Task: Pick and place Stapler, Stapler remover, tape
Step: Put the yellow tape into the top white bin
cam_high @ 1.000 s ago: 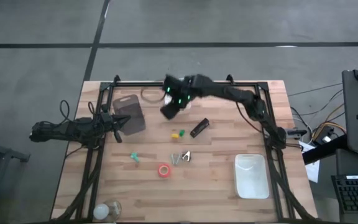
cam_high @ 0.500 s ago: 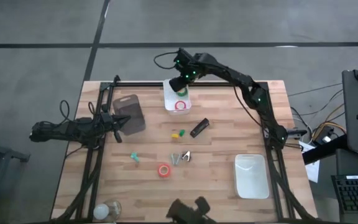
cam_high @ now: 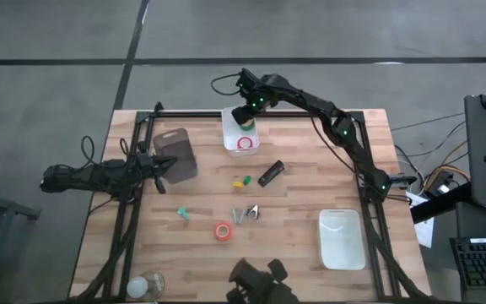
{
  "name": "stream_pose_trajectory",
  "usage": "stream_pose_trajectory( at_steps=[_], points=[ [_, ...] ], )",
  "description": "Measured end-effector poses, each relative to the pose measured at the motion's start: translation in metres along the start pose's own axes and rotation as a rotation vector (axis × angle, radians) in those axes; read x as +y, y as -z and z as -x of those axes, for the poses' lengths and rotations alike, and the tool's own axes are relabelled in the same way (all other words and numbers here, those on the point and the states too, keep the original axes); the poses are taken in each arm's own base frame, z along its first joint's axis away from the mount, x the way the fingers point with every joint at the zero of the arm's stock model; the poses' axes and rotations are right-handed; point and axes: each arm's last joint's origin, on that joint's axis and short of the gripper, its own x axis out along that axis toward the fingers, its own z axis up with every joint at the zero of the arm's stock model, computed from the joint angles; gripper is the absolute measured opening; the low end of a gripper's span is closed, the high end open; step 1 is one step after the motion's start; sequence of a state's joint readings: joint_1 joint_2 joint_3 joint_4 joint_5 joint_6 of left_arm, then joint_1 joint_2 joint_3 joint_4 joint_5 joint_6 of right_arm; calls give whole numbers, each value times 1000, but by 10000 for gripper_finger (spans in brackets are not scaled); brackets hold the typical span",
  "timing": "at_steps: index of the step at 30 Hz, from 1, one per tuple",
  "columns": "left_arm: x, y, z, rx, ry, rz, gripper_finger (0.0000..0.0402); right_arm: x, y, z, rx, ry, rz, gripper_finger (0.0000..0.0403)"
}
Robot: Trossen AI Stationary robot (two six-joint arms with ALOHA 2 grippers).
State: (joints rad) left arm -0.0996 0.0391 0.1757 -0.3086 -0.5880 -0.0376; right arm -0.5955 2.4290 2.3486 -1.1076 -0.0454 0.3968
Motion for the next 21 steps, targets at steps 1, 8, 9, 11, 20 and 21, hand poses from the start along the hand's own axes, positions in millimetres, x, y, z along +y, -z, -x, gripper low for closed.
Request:
stream_pose_trajectory(
  at_steps=[1,8,9,11,20,21],
  points=[
    [0,0,0,0,0,0,21,-2,-1,-2,2,2,-6,52],
    [0,0,0,0,0,0,19,-7,-1,-18,33,-6,-67,52],
    [0,0,0,0,0,0,20,-7,-1,-19,27,-8,-67,52],
    [0,0,0,0,-1,0,21,-7,-3,-20,12,-14,-68,52],
    [0,0,0,0,0,0,20,-18,-10,-19,-10,-24,-156,58],
    [0,0,0,0,0,0,21,-19,-10,-19,-12,-24,-158,62]
  ],
)
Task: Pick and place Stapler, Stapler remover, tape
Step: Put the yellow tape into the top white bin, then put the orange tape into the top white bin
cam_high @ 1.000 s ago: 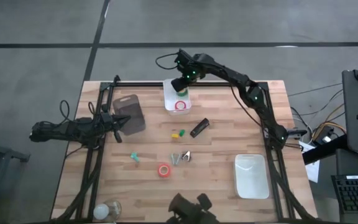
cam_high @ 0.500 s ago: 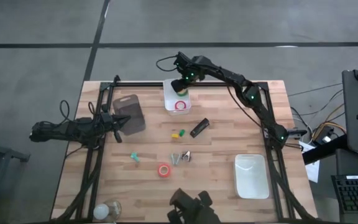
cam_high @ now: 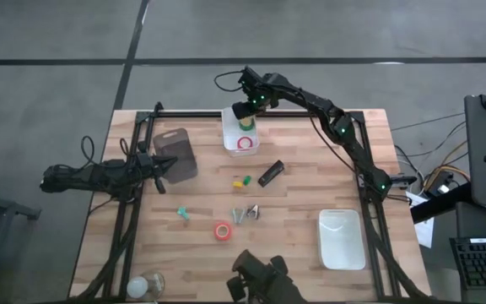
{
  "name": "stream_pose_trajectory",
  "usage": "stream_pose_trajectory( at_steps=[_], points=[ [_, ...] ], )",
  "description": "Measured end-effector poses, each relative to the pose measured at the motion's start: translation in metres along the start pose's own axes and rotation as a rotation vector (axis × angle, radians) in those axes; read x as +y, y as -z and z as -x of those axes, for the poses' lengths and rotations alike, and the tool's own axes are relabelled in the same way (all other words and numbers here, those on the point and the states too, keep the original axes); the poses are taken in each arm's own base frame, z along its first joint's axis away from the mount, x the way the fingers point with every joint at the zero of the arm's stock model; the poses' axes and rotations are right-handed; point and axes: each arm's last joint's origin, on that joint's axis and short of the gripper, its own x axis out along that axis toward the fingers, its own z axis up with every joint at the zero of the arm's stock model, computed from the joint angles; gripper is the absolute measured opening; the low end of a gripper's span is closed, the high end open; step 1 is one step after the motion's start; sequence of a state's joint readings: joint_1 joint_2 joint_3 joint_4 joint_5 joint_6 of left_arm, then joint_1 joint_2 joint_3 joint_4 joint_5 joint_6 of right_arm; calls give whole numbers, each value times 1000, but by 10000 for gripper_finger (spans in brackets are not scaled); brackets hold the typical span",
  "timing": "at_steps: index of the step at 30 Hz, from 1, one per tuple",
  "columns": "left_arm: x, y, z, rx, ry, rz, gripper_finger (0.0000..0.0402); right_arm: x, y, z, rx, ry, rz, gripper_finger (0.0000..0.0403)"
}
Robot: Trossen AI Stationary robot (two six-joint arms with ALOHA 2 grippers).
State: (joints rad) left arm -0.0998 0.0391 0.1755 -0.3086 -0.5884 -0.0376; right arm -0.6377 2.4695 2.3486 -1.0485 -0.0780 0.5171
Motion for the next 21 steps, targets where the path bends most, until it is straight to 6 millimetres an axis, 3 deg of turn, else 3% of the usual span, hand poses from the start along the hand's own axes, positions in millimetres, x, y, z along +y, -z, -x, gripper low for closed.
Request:
stream_pose_trajectory(
  at_steps=[12,21],
  points=[
    [0,0,0,0,0,0,21,0,-1,0,-3,-14,0,134],
    [0,0,0,0,0,0,19,1,-2,11,-10,-38,-1,146]
  ],
)
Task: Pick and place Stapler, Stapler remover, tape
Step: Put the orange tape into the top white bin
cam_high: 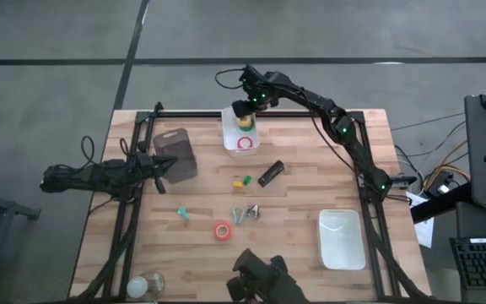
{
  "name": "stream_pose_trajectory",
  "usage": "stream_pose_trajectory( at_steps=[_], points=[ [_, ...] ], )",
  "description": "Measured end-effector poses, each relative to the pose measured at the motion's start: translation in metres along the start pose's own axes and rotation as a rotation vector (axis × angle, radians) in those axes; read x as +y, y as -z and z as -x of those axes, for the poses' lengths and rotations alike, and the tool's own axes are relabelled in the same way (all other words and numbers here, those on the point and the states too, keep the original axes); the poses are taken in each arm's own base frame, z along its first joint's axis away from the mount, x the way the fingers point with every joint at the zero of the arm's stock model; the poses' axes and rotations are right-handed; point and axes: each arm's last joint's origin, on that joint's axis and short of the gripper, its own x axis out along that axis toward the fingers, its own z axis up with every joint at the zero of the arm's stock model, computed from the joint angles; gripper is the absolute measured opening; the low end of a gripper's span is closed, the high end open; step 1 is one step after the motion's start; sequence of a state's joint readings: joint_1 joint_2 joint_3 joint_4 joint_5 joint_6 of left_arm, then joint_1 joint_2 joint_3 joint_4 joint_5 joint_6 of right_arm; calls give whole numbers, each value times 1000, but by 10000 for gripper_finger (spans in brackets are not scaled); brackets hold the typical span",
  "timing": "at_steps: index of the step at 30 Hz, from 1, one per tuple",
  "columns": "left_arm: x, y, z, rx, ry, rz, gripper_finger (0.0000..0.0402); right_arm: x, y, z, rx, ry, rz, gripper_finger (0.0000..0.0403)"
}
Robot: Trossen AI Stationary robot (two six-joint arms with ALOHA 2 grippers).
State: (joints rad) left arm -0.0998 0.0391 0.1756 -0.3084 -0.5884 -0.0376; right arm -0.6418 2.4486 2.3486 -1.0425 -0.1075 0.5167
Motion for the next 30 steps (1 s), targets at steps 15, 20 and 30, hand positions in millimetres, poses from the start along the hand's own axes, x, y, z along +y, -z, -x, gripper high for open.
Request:
stream_pose_trajectory(
  at_steps=[15,20,30],
  points=[
    [0,0,0,0,0,0,21,57,27,47,2,-182,135,122],
    [0,0,0,0,0,0,19,100,62,51,54,-276,327,118],
    [0,0,0,0,0,0,20,191,165,52,121,-420,814,124]
  ],
)
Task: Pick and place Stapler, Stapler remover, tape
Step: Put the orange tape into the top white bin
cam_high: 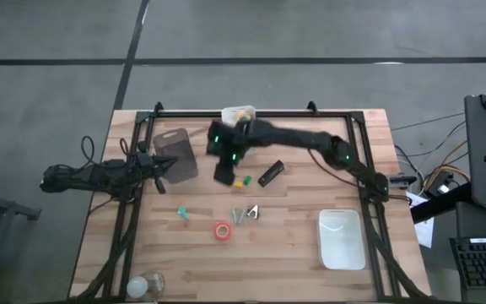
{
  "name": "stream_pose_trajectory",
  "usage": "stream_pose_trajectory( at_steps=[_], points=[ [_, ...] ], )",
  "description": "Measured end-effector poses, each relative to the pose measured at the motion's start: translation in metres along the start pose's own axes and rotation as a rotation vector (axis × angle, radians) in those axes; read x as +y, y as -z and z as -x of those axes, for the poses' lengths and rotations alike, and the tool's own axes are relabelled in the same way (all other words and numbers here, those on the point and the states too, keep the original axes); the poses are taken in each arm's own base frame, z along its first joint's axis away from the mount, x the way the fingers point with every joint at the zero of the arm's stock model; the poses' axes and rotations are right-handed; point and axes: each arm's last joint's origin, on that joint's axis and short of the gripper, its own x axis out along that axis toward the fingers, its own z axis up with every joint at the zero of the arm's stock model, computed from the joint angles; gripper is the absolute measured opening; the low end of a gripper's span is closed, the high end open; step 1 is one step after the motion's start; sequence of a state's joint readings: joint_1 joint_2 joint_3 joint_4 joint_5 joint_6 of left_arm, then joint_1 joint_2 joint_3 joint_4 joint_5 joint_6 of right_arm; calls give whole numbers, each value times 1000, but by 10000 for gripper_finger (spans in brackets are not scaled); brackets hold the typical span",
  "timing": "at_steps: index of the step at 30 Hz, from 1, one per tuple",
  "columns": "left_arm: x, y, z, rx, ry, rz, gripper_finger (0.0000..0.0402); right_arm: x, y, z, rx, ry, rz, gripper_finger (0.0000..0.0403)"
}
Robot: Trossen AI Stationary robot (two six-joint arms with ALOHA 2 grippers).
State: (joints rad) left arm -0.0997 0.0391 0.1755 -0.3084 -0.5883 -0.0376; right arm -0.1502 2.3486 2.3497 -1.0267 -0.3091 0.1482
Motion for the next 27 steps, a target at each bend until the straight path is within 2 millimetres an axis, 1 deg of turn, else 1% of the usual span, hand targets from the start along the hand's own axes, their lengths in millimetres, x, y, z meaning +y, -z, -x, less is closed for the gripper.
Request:
stream_pose_trajectory(
  at_steps=[3,6,8,10,14,17,21,27],
  points=[
    [0,0,0,0,0,0,18,33,9,-22,38,-8,135,135],
    [0,0,0,0,0,0,20,62,20,-41,68,43,219,150],
    [0,0,0,1,0,-1,21,76,26,-50,76,57,248,160],
    [0,0,0,0,0,0,21,86,30,-54,84,55,265,170],
    [0,0,0,0,0,0,18,95,38,-64,101,49,284,181],
    [0,0,0,0,0,0,19,98,46,-76,108,44,269,184],
    [0,0,0,0,0,0,21,96,58,-92,139,48,213,185],
    [0,0,0,0,0,0,19,95,73,-109,171,52,174,185]
  ],
)
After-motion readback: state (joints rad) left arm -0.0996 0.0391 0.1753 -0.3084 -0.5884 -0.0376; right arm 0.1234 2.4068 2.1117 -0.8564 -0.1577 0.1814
